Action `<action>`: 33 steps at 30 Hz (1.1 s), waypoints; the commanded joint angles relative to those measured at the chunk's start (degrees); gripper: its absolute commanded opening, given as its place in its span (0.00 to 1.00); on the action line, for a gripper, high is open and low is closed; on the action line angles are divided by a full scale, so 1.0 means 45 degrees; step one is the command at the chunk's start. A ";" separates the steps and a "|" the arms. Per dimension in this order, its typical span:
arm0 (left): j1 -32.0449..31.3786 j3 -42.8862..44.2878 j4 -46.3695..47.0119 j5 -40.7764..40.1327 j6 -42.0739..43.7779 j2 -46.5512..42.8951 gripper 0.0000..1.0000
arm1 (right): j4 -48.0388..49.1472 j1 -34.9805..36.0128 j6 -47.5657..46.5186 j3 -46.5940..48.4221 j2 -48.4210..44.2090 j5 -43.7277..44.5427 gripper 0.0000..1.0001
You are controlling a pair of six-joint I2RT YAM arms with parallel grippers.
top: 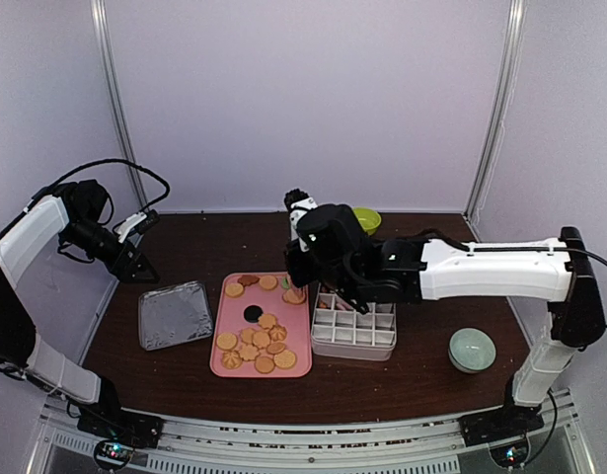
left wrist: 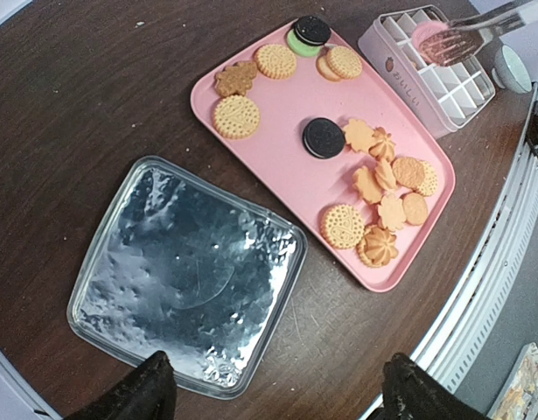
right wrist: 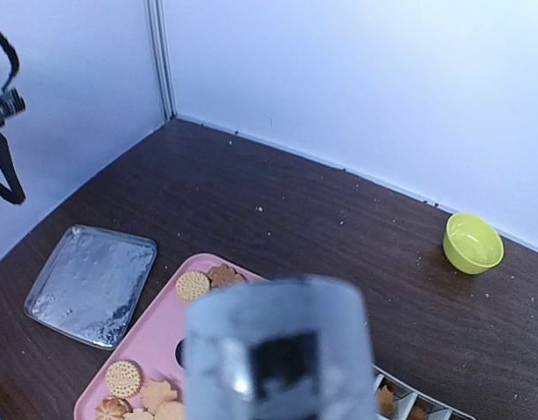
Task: Pack the cookies
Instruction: Pick up the fake cookies from the plate, then place the fake cookies in the empty pocket of the box.
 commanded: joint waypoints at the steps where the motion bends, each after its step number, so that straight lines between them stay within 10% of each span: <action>1: 0.0128 0.0307 -0.0087 0.0161 0.0113 -0.0046 0.84 | -0.0172 -0.0270 -0.0457 -0.0609 -0.1636 0.0847 0.02; 26: 0.0134 0.0507 -0.0307 0.0321 0.0092 0.0060 0.84 | -0.1093 -0.1389 0.0560 -0.5038 -0.4517 0.0884 0.01; 33: 0.0127 0.0504 -0.0299 0.0219 0.0073 -0.0016 0.85 | -0.1156 -0.1454 0.0572 -0.5124 -0.4355 0.0769 0.20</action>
